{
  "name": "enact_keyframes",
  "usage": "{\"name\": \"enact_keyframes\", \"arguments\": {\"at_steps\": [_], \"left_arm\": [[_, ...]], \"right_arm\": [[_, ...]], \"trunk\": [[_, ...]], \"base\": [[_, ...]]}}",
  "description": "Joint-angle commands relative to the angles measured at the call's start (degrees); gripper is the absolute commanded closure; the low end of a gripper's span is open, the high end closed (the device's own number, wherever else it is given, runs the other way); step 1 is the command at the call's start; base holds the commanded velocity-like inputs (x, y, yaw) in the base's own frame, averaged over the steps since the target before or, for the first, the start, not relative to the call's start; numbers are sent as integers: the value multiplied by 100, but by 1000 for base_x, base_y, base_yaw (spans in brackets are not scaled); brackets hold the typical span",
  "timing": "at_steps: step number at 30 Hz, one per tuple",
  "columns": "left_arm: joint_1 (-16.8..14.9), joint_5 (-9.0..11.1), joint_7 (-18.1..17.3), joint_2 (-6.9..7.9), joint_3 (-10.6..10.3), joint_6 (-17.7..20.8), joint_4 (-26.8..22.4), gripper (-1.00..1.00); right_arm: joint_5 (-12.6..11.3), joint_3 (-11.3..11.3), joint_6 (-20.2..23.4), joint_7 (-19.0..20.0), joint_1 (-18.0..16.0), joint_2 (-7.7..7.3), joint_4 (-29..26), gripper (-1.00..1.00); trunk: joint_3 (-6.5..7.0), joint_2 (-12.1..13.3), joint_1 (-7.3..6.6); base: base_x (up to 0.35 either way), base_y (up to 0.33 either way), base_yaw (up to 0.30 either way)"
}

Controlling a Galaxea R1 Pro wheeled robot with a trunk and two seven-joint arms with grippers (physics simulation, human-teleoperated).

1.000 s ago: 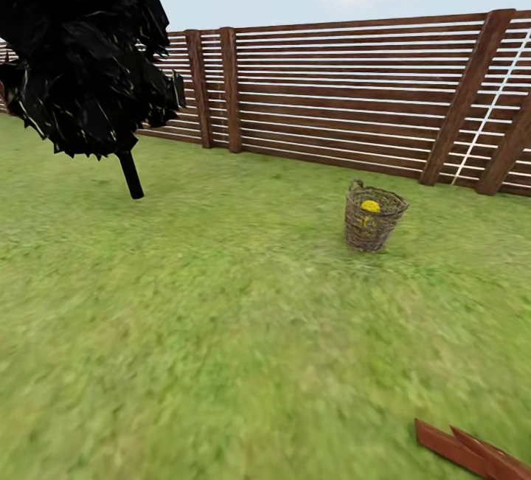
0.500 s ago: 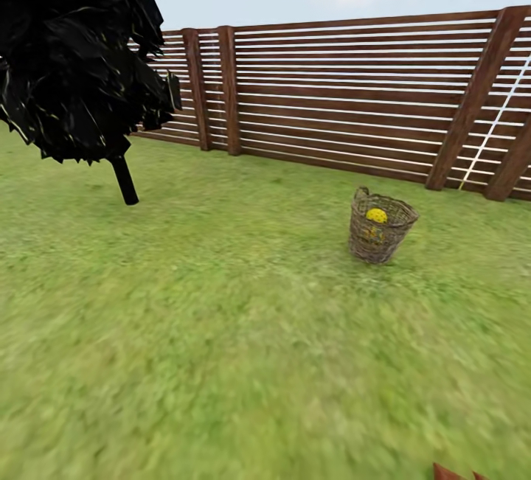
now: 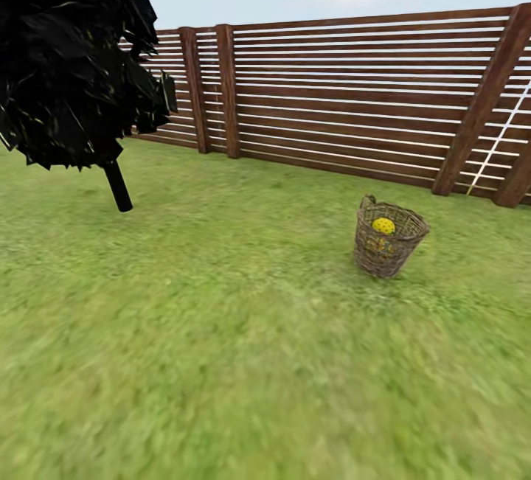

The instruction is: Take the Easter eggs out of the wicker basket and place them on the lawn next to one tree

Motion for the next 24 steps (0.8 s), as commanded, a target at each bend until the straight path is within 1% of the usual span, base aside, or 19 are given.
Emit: {"name": "enact_keyframes", "arguments": {"at_steps": [1,24], "left_arm": [[-2,25,10,-2,3,-16,1,-100],[-2,25,10,-2,3,-16,2,-100]], "right_arm": [[28,16,-14,-10,-3,-2,4,-100],[35,18,-18,-10,-3,15,5,-100]], "trunk": [[-5,-1,2],[-5,-1,2]], "base": [[321,0,0],[320,0,0]]}}
